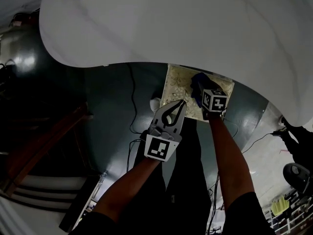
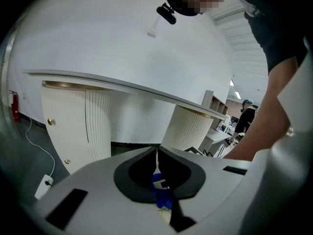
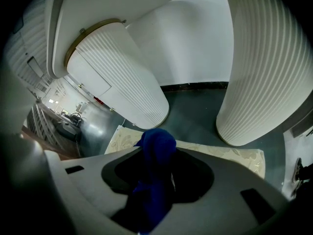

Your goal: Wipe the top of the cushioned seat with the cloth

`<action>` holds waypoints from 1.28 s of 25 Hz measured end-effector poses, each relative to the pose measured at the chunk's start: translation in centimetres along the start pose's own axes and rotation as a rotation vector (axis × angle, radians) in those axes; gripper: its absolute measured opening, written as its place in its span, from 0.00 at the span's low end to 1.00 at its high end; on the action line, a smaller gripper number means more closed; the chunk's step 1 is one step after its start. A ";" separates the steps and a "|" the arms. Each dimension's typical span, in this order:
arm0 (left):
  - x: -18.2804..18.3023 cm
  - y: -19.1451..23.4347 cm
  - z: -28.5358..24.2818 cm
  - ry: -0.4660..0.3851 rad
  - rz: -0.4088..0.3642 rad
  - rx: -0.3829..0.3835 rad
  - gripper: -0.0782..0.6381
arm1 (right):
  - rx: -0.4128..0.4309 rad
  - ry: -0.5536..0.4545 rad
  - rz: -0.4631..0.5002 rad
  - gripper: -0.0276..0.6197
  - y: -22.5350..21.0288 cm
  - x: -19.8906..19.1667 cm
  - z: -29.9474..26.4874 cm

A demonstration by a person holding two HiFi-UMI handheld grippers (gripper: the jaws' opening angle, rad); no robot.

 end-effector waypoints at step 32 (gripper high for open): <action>0.1 -4.9 -3.0 0.027 -0.052 -0.099 0.14 | 0.028 0.014 0.018 0.31 -7.1 -3.0 4.5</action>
Point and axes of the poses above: the fingertips, and each gripper's own axes: z backward along the fingers, y to its left, x out of its top, the point moved 10 cm from there along z, backward along the fingers, and after that the axes turned 14 degrees about x, right-handed, at the moved point
